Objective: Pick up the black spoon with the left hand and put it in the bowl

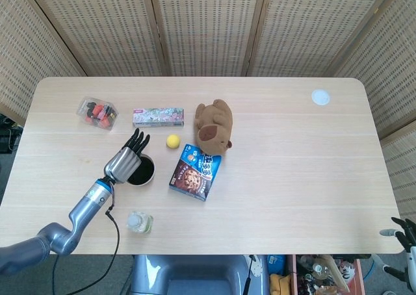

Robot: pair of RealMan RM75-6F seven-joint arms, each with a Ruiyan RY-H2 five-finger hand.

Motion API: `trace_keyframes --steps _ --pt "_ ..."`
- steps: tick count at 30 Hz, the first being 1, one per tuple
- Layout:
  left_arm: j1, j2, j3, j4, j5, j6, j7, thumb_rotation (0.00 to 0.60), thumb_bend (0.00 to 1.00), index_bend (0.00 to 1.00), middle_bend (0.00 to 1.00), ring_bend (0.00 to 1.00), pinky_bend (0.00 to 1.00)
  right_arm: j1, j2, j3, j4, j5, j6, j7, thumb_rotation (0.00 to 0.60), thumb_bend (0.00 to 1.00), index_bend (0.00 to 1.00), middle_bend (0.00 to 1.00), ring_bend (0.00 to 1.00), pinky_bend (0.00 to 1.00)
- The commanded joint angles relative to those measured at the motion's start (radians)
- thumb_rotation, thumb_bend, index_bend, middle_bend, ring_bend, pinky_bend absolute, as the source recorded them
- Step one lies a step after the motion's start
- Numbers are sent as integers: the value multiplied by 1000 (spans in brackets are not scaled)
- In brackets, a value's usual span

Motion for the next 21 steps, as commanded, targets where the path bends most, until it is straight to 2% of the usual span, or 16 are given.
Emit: trace_keyframes --steps 1,4,6,10,15,17,21 --pt "11 10 -9 -30 -23 11 23 600 456 124 0 0 0 0 0 -1 -2 -2 1 -3 600 299 429 270 130 244" --pt "17 19 -12 -48 -31 21 35 600 427 28 0 0 0 0 1 -1 -5 -3 3 -5 600 299 429 270 130 239" --pt "25 33 -17 -70 -40 36 29 600 417 2 0 0 0 0 2 0 -6 -2 4 -5 600 300 429 270 130 237" --pt "70 80 -38 -158 -73 95 -52 600 416 0 0 0 0 1 4 1 -6 -2 5 -3 600 299 429 270 129 237" --pt "122 144 -39 -255 -99 144 -128 600 416 0 0 0 0 6 4 0 -7 -6 0 -4 600 299 429 270 129 237" --pt "168 181 -39 -322 -129 174 -212 600 416 0 0 0 0 12 5 1 -10 -11 -2 -6 600 300 429 270 130 237" --pt "219 221 -31 -381 -140 215 -314 600 416 0 0 0 0 20 9 2 -16 -16 -5 -13 600 299 429 270 130 237"
